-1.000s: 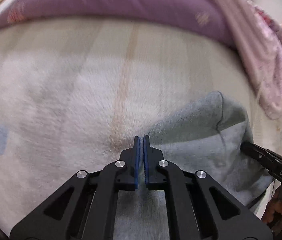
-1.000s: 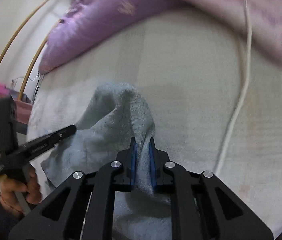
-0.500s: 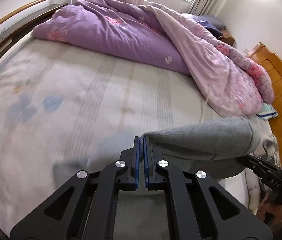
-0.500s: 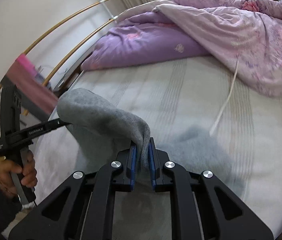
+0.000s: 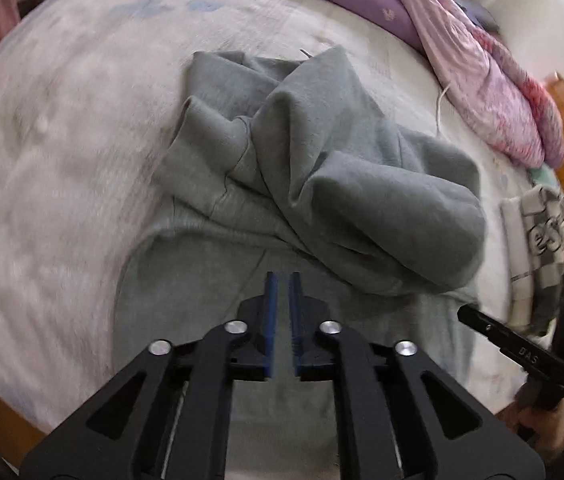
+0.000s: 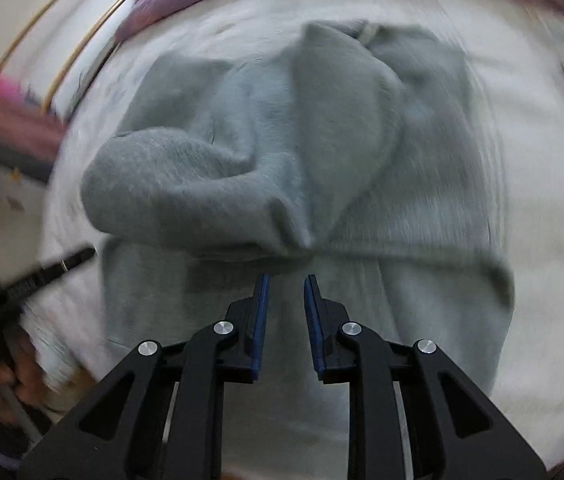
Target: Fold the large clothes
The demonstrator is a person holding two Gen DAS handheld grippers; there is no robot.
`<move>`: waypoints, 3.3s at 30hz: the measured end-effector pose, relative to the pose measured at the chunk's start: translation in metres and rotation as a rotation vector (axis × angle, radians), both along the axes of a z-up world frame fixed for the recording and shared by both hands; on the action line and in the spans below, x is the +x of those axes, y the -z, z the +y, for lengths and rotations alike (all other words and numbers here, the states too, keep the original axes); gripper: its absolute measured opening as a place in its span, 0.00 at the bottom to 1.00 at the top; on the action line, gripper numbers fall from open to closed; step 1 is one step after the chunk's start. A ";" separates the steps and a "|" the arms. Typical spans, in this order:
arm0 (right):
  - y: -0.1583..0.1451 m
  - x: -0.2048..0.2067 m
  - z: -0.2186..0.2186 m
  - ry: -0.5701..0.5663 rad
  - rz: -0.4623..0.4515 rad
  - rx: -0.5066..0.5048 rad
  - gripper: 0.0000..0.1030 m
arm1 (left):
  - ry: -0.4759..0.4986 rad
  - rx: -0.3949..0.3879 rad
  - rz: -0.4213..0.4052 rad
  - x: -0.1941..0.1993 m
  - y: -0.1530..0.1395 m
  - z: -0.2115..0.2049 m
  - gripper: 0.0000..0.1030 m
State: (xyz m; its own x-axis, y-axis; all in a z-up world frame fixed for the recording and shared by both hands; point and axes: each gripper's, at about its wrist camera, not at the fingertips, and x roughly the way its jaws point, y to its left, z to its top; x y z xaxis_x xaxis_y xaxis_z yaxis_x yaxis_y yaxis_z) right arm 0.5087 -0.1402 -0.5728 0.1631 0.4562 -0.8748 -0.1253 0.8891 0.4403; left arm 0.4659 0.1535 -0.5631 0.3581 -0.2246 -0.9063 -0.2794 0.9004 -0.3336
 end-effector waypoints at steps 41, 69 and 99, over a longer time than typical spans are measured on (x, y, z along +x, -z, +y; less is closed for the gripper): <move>0.088 -0.019 -0.010 0.347 0.267 0.270 0.09 | 0.094 -0.122 0.134 -0.012 0.081 -0.081 0.14; 0.047 0.221 -0.045 0.556 0.199 0.205 0.45 | -0.131 -0.006 0.167 0.251 0.033 0.008 0.78; -0.066 -0.042 -0.083 0.419 0.002 0.336 0.07 | -0.089 -0.119 -0.002 -0.058 -0.053 0.018 0.07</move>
State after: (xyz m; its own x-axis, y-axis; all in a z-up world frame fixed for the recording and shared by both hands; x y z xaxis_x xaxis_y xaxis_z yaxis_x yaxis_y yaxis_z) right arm 0.4669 -0.2229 -0.5069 0.3894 0.6076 -0.6922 0.2111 0.6727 0.7092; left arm 0.4083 0.1713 -0.5105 0.3829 -0.2976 -0.8745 -0.3556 0.8263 -0.4368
